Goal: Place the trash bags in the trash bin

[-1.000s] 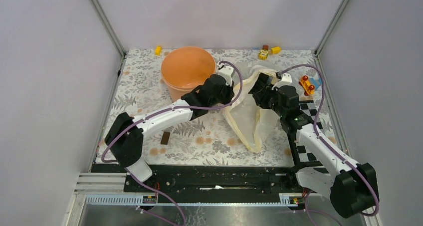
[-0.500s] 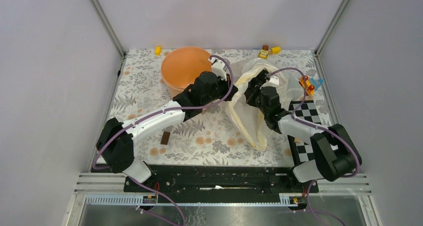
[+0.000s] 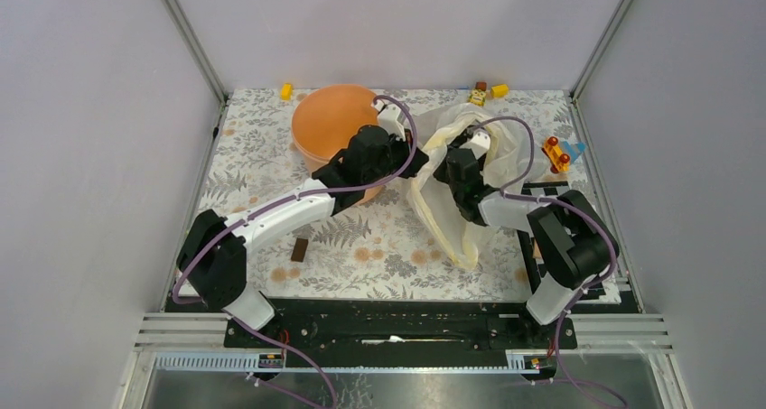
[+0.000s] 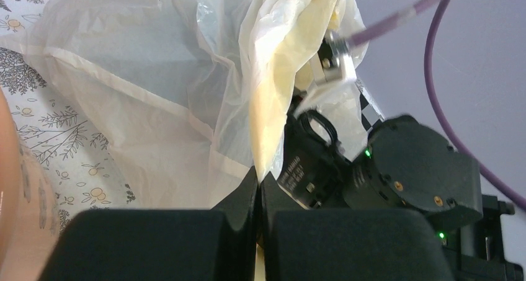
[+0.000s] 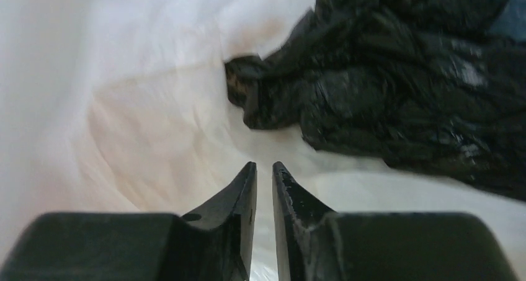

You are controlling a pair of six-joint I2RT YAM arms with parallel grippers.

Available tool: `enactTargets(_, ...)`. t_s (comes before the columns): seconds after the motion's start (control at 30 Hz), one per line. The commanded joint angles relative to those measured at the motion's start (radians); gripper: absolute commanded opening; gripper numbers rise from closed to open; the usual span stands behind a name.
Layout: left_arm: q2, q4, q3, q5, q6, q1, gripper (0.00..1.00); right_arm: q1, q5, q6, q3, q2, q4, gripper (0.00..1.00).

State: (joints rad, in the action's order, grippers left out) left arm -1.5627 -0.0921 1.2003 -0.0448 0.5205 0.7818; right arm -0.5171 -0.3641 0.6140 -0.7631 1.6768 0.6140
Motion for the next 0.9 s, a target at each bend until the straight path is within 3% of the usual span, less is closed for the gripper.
enactTargets(0.0, -0.002, -0.032, -0.023, 0.011, -0.032, -0.002, 0.0, 0.007, -0.161, 0.036, -0.173, 0.054, -0.132, 0.27)
enactTargets(0.13, 0.004, -0.028, -0.047, 0.015, -0.042, -0.002, 0.0, 0.042, -0.187, 0.047, -0.268, 0.112, -0.245, 0.35)
enactTargets(0.3, 0.008, -0.042, -0.058, 0.008, -0.04, -0.002, 0.0, 0.114, -0.086, 0.045, -0.381, 0.209, -0.328, 0.42)
enactTargets(0.43, -0.017, -0.033, -0.045, 0.007, -0.043, -0.005, 0.0, 0.131, -0.085, 0.028, -0.462, 0.277, -0.398, 0.55)
enactTargets(0.6, -0.041, -0.037, -0.04, 0.003, -0.043, -0.009, 0.0, 0.135, -0.066, 0.022, -0.53, 0.352, -0.459, 0.58)
enactTargets(0.67, -0.049, -0.036, -0.038, 0.0, -0.042, -0.013, 0.0, 0.135, -0.062, 0.015, -0.571, 0.39, -0.494, 0.54)
enactTargets(0.77, -0.059, -0.035, -0.037, -0.001, -0.043, -0.015, 0.0, 0.135, -0.037, -0.002, -0.59, 0.399, -0.512, 0.25)
enactTargets(0.87, -0.064, -0.032, -0.039, 0.003, -0.045, -0.023, 0.0, 0.136, -0.031, -0.015, -0.558, 0.326, -0.526, 0.07)
